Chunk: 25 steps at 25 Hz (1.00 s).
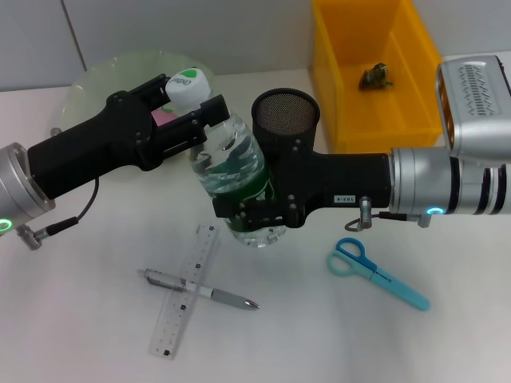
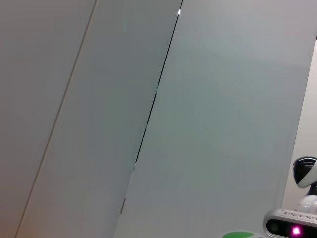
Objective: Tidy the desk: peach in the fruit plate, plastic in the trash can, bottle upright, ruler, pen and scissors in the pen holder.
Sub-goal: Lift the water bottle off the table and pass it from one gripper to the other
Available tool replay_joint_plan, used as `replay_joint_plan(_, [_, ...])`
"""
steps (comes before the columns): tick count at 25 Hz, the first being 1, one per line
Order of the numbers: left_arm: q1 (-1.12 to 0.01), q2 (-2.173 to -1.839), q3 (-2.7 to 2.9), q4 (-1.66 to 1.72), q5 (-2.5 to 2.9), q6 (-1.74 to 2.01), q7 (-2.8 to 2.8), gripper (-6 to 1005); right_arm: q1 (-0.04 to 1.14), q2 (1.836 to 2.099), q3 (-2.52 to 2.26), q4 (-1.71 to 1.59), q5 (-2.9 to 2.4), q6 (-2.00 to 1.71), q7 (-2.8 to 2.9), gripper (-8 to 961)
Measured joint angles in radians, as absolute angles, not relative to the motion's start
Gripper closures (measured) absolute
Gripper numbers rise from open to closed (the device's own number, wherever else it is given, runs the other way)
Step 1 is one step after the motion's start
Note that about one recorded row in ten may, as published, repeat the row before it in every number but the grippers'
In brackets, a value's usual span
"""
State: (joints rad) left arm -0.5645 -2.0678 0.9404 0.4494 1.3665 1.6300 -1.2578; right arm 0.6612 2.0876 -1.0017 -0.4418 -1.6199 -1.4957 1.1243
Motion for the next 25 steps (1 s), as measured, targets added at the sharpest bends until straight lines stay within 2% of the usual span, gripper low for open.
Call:
replay_joint_plan(15, [-0.564, -2.068, 0.940, 0.451, 1.365, 1.631, -1.258, 277, 0.660, 2.087, -0.999, -0.442, -1.620, -1.495, 1.124, 184])
replay_joint_plan(21, [-0.564, -2.068, 0.945, 0.451, 1.365, 1.633, -1.259, 469, 0.659, 2.086, -0.999, -0.444, -1.620, -1.494, 1.124, 184])
replay_joint_plan(25, [-0.565, -2.068, 0.947, 0.451, 1.365, 1.634, -1.259, 468, 0.660, 2.086, -0.999, -0.445, -1.620, -1.494, 1.123, 184])
